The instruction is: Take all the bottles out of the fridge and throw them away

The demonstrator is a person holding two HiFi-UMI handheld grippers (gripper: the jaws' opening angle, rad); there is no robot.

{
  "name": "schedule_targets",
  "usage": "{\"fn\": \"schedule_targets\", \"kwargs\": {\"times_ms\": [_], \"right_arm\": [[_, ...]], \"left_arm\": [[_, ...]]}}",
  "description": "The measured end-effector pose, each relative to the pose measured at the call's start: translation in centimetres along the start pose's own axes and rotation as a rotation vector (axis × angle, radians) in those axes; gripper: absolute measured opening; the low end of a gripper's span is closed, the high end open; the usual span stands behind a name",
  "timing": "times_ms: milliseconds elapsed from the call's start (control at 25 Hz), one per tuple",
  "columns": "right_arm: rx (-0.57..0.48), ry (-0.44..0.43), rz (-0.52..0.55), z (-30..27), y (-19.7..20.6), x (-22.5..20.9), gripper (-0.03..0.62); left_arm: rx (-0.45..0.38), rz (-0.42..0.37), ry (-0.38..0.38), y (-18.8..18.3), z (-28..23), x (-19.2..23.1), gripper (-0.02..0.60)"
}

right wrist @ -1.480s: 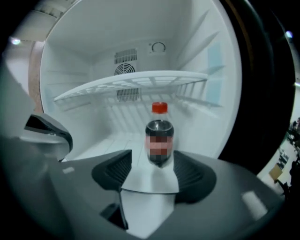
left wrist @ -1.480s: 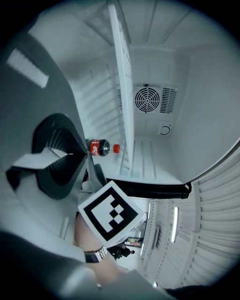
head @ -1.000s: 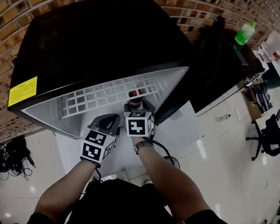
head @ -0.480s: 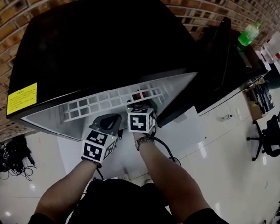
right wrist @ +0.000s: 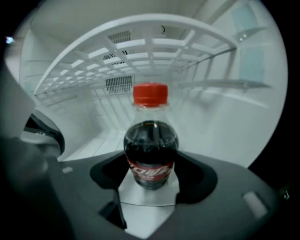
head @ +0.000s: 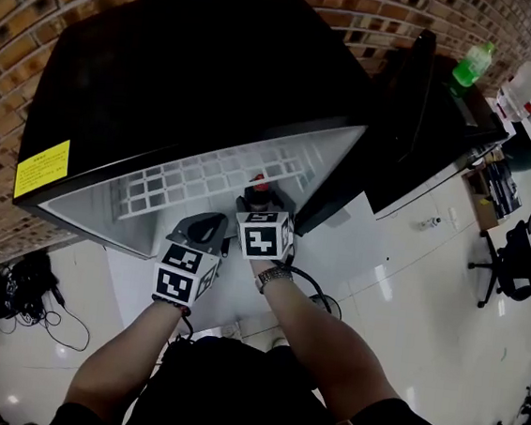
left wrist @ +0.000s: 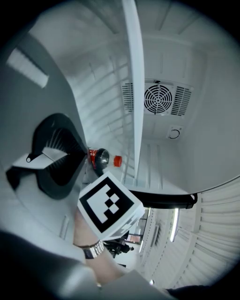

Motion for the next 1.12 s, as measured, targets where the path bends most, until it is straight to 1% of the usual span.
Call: {"fn": "schedule_targets", "kwargs": {"times_ms": [280, 560, 920, 1120], "right_arm": [[-0.021, -0.060, 0.035, 3.6, 1.4, 0.3, 0.303], [-0.035, -0.121, 0.061, 8.1, 4.1, -0.3, 0.302], [-0.050, -0.173, 0.079, 14.0, 8.6, -3.5, 0.302], [-0.053, -0.176, 0.068, 17.3, 11.3, -6.1, 0.302]], "left_arm": [[-0.001, -0.009, -0.020, 0.5, 0.6, -3.2, 0.003], [0.007, -0.012, -0.048, 1.5, 1.4, -8.0, 0.003], [0.004, -0.017, -0.075, 3.1, 1.0, -15.6, 0.003], [0.023, -0.021, -0.063, 4.1, 0.5, -20.4, 0.003]]}}
Point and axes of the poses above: the fingertips, and each gripper's own axes: z backward along the fingers, x to its left, y out of its underside, the point moved 3 cm from there along z, backward along the fingers, and after that the axes turned 3 degrees about z, right-handed, at the moved point
